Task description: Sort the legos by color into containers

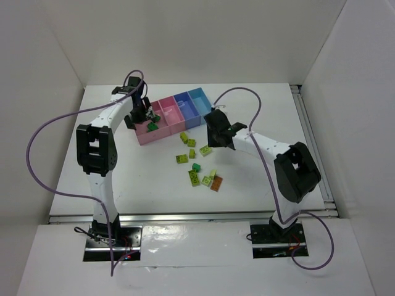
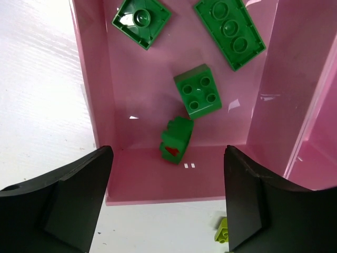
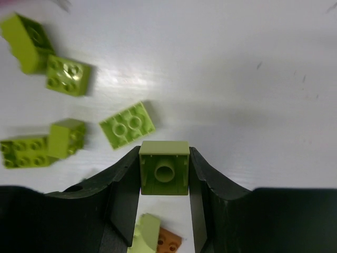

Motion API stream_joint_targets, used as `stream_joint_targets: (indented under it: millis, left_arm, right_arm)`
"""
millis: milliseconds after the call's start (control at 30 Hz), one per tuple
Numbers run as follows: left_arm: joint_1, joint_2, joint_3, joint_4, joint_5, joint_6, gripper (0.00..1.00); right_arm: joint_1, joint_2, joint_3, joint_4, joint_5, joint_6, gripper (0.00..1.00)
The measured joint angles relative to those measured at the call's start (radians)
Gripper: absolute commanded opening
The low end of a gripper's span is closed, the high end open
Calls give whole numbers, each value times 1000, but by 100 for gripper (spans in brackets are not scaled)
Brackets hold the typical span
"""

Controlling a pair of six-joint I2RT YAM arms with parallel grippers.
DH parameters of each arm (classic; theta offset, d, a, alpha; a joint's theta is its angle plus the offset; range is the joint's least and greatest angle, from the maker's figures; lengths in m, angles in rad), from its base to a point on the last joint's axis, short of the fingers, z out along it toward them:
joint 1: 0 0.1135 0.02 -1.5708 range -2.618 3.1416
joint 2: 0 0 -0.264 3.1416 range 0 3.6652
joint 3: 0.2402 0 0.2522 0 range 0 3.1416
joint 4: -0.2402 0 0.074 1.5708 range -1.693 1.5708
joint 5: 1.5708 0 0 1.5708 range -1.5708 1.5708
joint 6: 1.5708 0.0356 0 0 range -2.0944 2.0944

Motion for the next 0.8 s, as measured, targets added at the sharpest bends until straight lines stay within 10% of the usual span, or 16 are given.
stream_joint_targets:
  millis: [567, 800]
  left_arm:
    - [-41, -183, -75, 21, 21, 6, 88]
    - [-90, -310, -169, 27, 21, 6, 88]
  right_arm:
    - [-144, 491, 801, 24, 3, -80, 39]
    - [-146, 639, 886, 41, -27, -108, 48]
